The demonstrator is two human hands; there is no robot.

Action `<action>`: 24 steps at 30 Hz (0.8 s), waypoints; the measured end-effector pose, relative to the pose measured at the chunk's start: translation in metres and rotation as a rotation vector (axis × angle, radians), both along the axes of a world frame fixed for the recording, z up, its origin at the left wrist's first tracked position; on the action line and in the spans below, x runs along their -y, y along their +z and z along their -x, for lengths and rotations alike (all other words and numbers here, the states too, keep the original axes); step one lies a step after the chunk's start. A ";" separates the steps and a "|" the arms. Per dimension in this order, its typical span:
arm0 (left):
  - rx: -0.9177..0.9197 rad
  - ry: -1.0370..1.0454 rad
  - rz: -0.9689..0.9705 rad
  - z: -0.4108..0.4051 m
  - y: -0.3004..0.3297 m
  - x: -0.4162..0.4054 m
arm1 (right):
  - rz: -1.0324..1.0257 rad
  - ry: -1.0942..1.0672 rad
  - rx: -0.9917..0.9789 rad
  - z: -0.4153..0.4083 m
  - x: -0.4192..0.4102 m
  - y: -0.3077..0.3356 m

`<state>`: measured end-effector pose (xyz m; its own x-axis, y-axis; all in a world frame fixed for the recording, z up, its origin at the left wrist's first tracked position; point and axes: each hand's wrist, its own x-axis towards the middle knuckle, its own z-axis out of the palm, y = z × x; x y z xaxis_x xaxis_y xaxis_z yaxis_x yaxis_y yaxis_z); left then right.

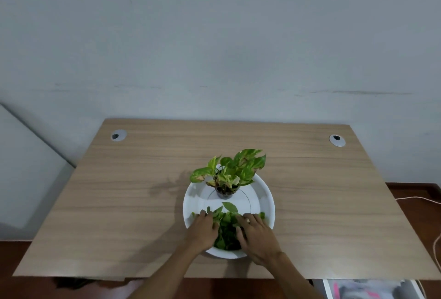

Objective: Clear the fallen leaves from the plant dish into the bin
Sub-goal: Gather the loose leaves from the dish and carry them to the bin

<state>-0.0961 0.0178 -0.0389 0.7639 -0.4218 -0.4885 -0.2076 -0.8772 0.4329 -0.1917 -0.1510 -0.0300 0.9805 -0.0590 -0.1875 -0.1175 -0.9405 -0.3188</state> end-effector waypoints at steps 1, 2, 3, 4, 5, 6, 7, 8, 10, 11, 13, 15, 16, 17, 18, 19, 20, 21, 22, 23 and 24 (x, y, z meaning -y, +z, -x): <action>0.060 -0.003 0.016 -0.003 0.000 -0.002 | 0.005 0.001 0.024 -0.006 0.004 -0.002; 0.111 -0.013 0.019 -0.006 0.001 -0.004 | 0.003 0.007 0.001 -0.012 0.005 0.000; 0.147 -0.030 0.015 -0.007 0.001 -0.005 | 0.001 0.026 -0.027 -0.019 0.005 0.003; 0.166 -0.055 0.009 -0.009 0.001 -0.006 | -0.014 0.040 -0.070 -0.026 0.003 0.003; 0.172 -0.084 0.000 -0.010 0.000 -0.007 | -0.030 0.055 -0.101 -0.033 0.002 0.001; 0.173 -0.113 -0.015 -0.011 -0.002 -0.007 | -0.040 0.064 -0.140 -0.038 0.000 -0.001; 0.176 -0.140 -0.037 -0.011 -0.005 -0.007 | -0.041 0.067 -0.165 -0.041 -0.003 -0.005; 0.194 -0.159 -0.055 -0.011 -0.006 -0.008 | -0.044 0.064 -0.183 -0.040 -0.007 -0.007; 0.228 -0.183 -0.063 -0.010 -0.008 -0.009 | -0.059 0.083 -0.197 -0.033 -0.016 -0.007; 0.233 -0.213 -0.062 -0.008 -0.008 -0.010 | -0.067 0.098 -0.193 -0.026 -0.020 -0.007; 0.250 -0.277 -0.046 -0.004 -0.007 -0.010 | -0.071 0.110 -0.190 -0.014 -0.022 -0.005; 0.277 -0.259 0.030 -0.006 -0.003 -0.010 | -0.099 0.080 -0.166 -0.012 -0.021 -0.002; 0.296 -0.225 0.075 -0.011 -0.002 -0.011 | -0.121 0.046 -0.143 -0.015 -0.020 0.001; 0.307 -0.198 0.105 -0.016 -0.002 -0.012 | -0.134 0.014 -0.119 -0.018 -0.019 0.003; 0.306 -0.190 0.108 -0.020 -0.001 -0.012 | -0.137 -0.012 -0.106 -0.022 -0.017 0.005; 0.292 -0.207 0.084 -0.024 -0.001 -0.012 | -0.133 -0.034 -0.099 -0.025 -0.013 0.006; 0.282 -0.237 0.045 -0.026 -0.002 -0.012 | -0.130 -0.064 -0.110 -0.028 -0.008 0.005; 0.277 -0.266 -0.001 -0.027 -0.003 -0.010 | -0.126 -0.101 -0.141 -0.030 0.000 0.004; 0.276 -0.286 -0.038 -0.026 -0.004 -0.009 | -0.131 -0.149 -0.195 -0.031 0.007 0.003; 0.273 -0.296 -0.058 -0.024 -0.004 -0.007 | -0.139 -0.202 -0.256 -0.033 0.013 0.001; 0.265 -0.298 -0.068 -0.022 -0.004 -0.005 | -0.154 -0.250 -0.318 -0.034 0.017 0.000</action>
<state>-0.0740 0.0228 -0.0430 0.7159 -0.6175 -0.3258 -0.5539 -0.7864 0.2735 -0.1581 -0.1684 -0.0300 0.8313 -0.2353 -0.5036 -0.4513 -0.8146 -0.3643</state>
